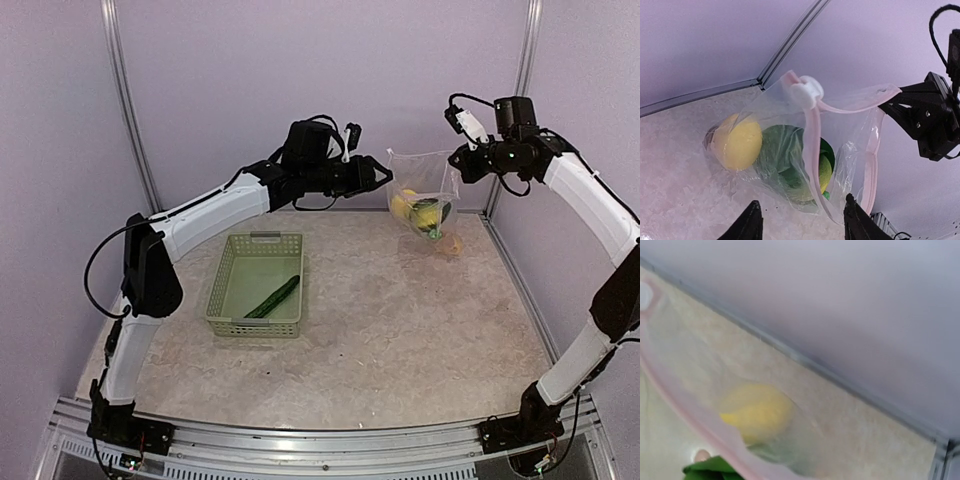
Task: Place the food in the zip-top bag and seal the zipper
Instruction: Adjust the zipper food storage bag at the corner of the board, then pick up the fake vegetable from the bin, then place the fake vegetable in the zipper food storage bag.
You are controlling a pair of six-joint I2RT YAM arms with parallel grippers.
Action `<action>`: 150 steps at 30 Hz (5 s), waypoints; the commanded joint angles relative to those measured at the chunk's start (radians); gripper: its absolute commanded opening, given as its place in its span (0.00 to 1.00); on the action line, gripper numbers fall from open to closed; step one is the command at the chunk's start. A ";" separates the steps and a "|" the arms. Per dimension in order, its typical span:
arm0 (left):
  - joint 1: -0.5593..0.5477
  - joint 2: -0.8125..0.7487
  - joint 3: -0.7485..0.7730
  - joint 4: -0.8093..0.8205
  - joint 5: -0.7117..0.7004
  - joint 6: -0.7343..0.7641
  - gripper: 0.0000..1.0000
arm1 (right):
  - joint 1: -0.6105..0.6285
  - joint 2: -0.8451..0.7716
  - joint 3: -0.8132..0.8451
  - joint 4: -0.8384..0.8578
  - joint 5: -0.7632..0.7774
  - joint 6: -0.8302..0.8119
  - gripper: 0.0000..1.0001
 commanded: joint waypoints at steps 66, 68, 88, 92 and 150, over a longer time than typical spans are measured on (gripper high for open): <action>0.201 -0.565 -1.201 -0.423 -0.141 0.360 0.49 | 0.056 -0.178 -0.560 0.298 -0.349 -0.064 0.00; 0.202 -0.565 -1.193 -0.428 -0.164 0.372 0.49 | 0.057 -0.178 -0.563 0.298 -0.350 -0.066 0.00; 0.187 -0.463 -1.142 -0.508 -0.209 0.444 0.42 | 0.056 -0.191 -0.581 0.301 -0.358 -0.076 0.00; 0.177 -0.449 -1.126 -0.518 -0.227 0.442 0.32 | 0.056 -0.194 -0.582 0.303 -0.356 -0.078 0.00; -0.091 -0.434 -0.583 -0.601 0.549 0.018 0.00 | 0.308 -0.112 -0.372 0.028 -0.150 -0.175 0.00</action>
